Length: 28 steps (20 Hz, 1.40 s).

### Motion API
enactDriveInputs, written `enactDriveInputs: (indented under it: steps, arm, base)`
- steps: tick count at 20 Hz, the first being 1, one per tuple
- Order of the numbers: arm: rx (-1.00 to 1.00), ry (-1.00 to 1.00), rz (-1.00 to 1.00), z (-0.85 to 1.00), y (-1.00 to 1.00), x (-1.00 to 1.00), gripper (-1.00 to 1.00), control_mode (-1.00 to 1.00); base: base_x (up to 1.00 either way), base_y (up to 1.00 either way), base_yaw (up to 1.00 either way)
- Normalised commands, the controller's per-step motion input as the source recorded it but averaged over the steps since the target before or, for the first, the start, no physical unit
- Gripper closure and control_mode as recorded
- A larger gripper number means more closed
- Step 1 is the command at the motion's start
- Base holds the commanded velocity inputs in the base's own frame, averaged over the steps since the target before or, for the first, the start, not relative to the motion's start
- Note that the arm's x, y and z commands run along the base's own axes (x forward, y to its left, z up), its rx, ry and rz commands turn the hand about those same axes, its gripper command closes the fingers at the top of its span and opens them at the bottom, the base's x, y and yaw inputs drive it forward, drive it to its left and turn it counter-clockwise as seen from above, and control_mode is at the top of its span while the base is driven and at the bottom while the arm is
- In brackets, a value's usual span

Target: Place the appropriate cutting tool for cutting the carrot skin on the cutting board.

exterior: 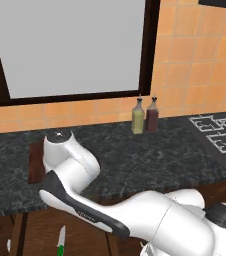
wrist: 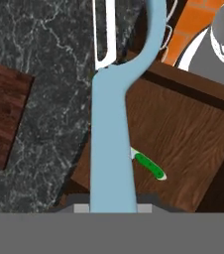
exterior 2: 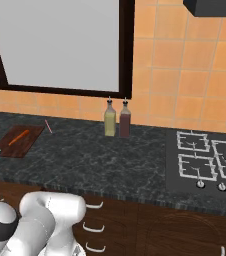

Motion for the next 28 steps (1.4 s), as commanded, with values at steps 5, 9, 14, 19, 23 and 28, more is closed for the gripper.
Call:
enactDriveInputs:
  steps: [5, 9, 14, 19, 23, 28]
  arm:
    - [0.00, -0.03, 0.03, 0.02, 0.26, 0.84, 1.00, -1.00]
    - [0.00, -0.08, 0.14, -0.02, 0.05, 0.99, 1.00, -1.00]
    - [0.00, -0.05, 0.21, -0.30, 0.06, 0.85, 1.00, -1.00]
    - [0.00, 0.00, 0.18, -0.51, 0.03, 0.63, 1.00, -1.00]
    - [0.00, 0.01, 0.12, -0.64, 0.01, 0.39, 1.00, -1.00]
    - [0.00, 0.02, 0.06, -0.49, 0.20, 0.35, 1.00, -1.00]
  base:
    - [0.00, 0.00, 0.00]
    - [0.00, 0.00, 0.00]
    - [0.00, 0.00, 0.00]
    - [0.00, 0.00, 0.00]
    - [0.00, 0.00, 0.00]
    - [0.00, 0.00, 0.00]
